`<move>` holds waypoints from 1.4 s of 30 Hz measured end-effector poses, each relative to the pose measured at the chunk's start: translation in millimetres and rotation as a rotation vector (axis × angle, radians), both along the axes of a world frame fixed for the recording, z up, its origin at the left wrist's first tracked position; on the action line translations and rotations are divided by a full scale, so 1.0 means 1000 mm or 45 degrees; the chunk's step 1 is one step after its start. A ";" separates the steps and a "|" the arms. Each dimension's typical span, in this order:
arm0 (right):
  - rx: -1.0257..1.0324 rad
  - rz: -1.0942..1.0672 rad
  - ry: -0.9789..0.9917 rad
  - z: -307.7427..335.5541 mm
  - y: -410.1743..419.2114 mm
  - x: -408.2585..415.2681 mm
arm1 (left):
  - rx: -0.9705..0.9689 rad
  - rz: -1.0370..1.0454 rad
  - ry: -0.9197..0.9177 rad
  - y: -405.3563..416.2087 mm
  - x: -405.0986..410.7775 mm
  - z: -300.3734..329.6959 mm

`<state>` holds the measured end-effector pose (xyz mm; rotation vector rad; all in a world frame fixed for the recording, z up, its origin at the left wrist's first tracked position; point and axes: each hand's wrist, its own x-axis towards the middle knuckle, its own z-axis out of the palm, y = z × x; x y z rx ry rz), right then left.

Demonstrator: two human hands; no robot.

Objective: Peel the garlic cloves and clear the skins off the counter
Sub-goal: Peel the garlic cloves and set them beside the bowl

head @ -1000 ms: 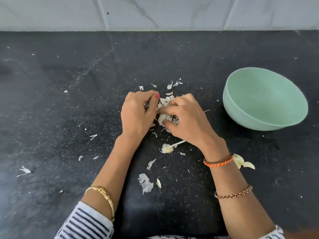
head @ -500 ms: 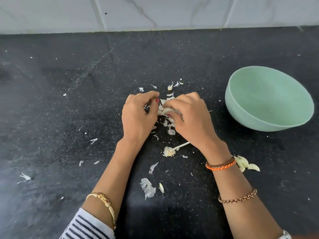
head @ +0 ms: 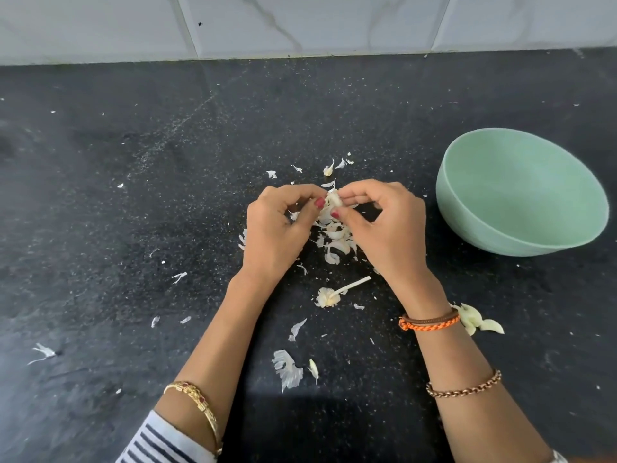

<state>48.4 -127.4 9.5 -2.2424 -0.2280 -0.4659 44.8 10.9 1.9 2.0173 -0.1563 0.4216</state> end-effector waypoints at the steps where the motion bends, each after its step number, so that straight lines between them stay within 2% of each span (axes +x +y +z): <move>1: -0.009 0.001 -0.018 0.000 0.000 0.000 | 0.004 0.002 -0.007 -0.001 0.000 0.000; 10: -0.077 0.004 -0.111 -0.003 0.000 0.000 | -0.065 -0.018 0.067 -0.003 -0.001 -0.001; 16: -0.117 0.045 -0.259 -0.003 -0.001 0.000 | -0.099 -0.064 0.061 -0.003 -0.002 0.002; 23: -0.139 0.061 -0.325 -0.004 0.000 0.001 | -0.340 -0.117 0.081 -0.005 -0.002 0.002; 29: -0.091 0.110 -0.242 -0.004 0.002 0.001 | -0.378 -0.160 -0.026 -0.002 0.001 0.000; 37: 0.063 0.162 -0.042 -0.003 0.000 0.000 | -0.403 -0.196 0.016 -0.003 0.003 -0.001; 40: 0.076 0.191 0.057 -0.002 0.001 0.000 | -0.478 -0.183 0.029 -0.002 0.003 -0.001; 42: 0.179 0.231 0.131 -0.001 0.003 0.000 | -0.518 -0.170 0.027 -0.001 0.003 -0.002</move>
